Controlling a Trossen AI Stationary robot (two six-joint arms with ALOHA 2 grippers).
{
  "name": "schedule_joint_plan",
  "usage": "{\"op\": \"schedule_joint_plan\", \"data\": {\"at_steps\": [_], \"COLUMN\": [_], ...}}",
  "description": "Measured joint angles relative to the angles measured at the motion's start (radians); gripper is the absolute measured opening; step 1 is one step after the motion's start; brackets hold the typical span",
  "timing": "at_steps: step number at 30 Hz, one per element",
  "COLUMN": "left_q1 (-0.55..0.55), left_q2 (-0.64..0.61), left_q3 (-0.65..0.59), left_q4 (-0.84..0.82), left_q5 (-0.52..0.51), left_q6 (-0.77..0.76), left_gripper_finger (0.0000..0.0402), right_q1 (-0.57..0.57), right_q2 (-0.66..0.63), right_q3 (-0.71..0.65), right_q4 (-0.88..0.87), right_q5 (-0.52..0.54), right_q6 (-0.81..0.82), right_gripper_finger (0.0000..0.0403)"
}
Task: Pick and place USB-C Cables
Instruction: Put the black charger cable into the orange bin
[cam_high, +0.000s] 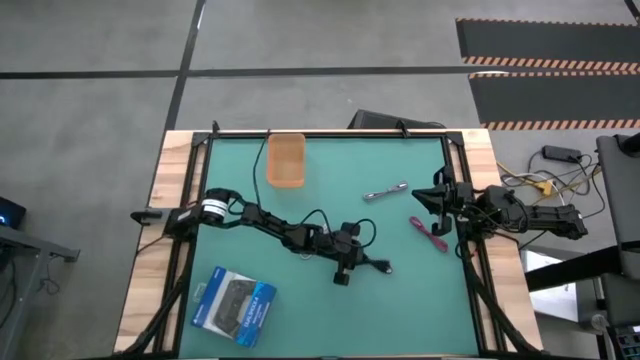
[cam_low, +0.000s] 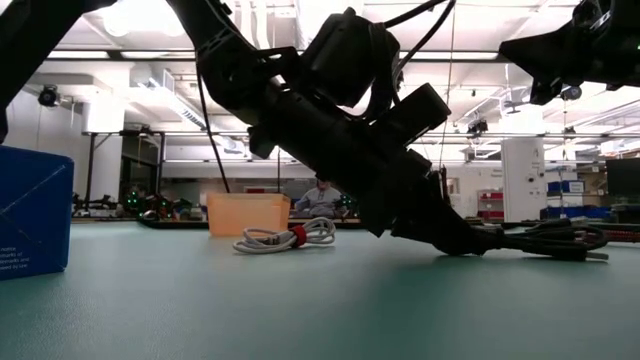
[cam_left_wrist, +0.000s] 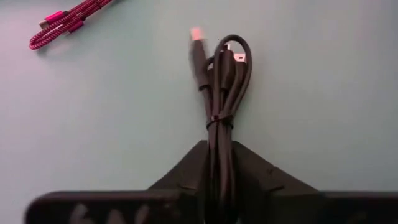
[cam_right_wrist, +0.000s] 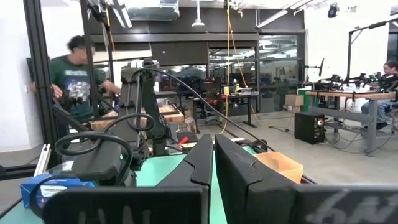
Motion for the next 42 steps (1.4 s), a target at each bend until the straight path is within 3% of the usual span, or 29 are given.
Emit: {"op": "schedule_joint_plan", "data": {"at_steps": [4, 14, 25, 42], "left_q1": [0.000, -0.006, -0.009, -0.009], "left_q2": [0.000, -0.006, -0.142, -0.493], "left_q3": [0.000, 0.002, -0.007, -0.013], "left_q4": [0.001, 0.000, -0.026, -0.526], "left_q5": [0.000, 0.000, -0.039, -0.522], "left_q6": [-0.001, -0.002, -0.005, -0.031], "left_gripper_finger": [0.0012, 0.0012, 0.0012, 0.0012], "right_q1": [0.000, 0.000, 0.000, 0.000], "right_q2": [0.000, 0.000, -0.001, -0.001], "right_q3": [0.000, 0.000, 0.000, -0.001], "right_q4": [0.000, 0.000, 0.001, 0.000], "right_q5": [0.000, 0.000, -0.001, 0.000], "right_q6": [0.000, 0.001, 0.001, 0.009], "right_gripper_finger": [0.0009, 0.0009, 0.0009, 0.0009]}}
